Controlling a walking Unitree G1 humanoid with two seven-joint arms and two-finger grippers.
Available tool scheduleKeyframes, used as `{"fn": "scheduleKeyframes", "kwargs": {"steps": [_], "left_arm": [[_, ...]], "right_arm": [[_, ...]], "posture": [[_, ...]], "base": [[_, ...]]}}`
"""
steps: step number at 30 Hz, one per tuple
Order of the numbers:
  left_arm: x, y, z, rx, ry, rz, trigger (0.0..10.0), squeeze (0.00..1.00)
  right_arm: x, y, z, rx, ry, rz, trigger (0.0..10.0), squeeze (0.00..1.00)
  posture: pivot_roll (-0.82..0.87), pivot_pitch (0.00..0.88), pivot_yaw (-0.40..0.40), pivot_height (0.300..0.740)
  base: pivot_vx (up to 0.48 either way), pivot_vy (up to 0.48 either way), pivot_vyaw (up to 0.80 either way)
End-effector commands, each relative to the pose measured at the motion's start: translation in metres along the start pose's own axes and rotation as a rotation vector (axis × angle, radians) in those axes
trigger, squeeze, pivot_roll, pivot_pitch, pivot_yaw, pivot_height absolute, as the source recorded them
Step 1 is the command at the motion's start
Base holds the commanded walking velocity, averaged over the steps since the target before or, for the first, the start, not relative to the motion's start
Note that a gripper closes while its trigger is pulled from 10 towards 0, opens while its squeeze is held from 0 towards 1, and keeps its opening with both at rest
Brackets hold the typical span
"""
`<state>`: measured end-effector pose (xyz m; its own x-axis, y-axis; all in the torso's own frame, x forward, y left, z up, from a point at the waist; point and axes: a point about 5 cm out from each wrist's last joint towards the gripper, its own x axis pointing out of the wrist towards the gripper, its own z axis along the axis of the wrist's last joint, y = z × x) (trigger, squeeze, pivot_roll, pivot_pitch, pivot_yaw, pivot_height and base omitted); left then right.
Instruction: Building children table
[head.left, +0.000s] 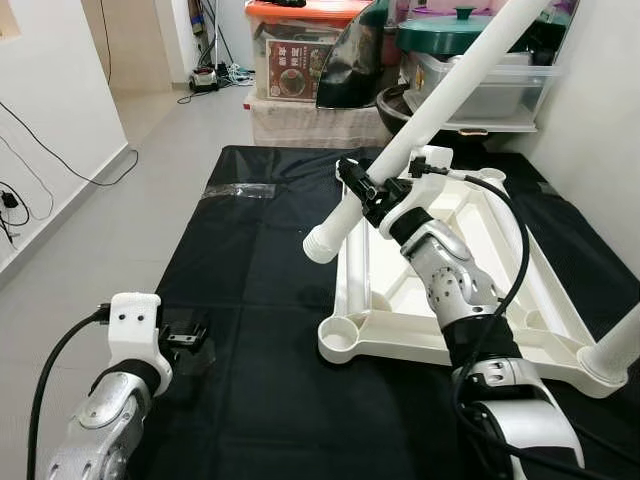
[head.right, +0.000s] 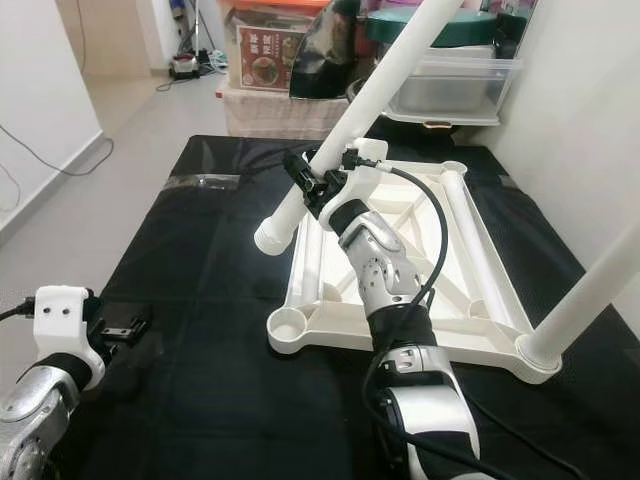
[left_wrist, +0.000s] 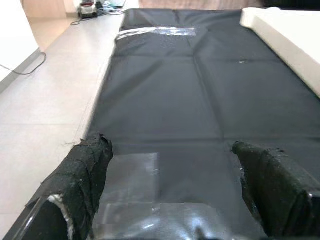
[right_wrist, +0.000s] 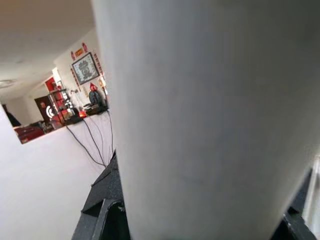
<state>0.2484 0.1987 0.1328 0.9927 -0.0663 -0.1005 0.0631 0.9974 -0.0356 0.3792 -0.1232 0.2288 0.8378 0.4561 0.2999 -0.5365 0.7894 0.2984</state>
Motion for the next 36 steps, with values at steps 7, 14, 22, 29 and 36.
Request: {"fn": "scheduleKeyframes", "kwargs": {"steps": [7, 14, 22, 29, 36], "left_arm": [[0.000, 0.004, -0.007, -0.004, 0.016, 0.043, 10.0, 0.00], [-0.001, 0.006, -0.010, -0.001, 0.026, 0.060, 10.0, 0.00], [0.001, 0.005, -0.013, 0.001, 0.037, 0.071, 10.0, 0.00], [0.003, 0.004, -0.014, 0.002, 0.037, 0.065, 10.0, 0.00], [0.004, 0.007, -0.014, 0.006, 0.037, 0.065, 10.0, 0.00]], "right_arm": [[-0.001, 0.019, -0.007, -0.021, 0.054, 0.104, 0.0, 0.00], [-0.006, 0.016, -0.007, -0.106, 0.066, 0.101, 0.0, 0.00], [-0.017, 0.012, -0.003, -0.142, 0.109, 0.139, 0.0, 0.00], [-0.034, 0.026, -0.006, -0.245, 0.183, 0.355, 0.0, 0.00], [-0.052, 0.040, -0.014, -0.298, 0.270, 0.569, 0.0, 0.00]], "posture": [[0.02, 0.000, -0.038, 0.740], [0.02, 0.000, -0.039, 0.740], [0.02, 0.000, -0.038, 0.740], [0.00, 0.000, -0.031, 0.740], [0.00, 0.000, -0.030, 0.740]], "base": [[0.000, 0.069, -0.34], [0.000, 0.000, -0.11], [0.000, 0.000, -0.60], [0.000, 0.000, 0.00], [0.000, 0.000, 0.00]]}}
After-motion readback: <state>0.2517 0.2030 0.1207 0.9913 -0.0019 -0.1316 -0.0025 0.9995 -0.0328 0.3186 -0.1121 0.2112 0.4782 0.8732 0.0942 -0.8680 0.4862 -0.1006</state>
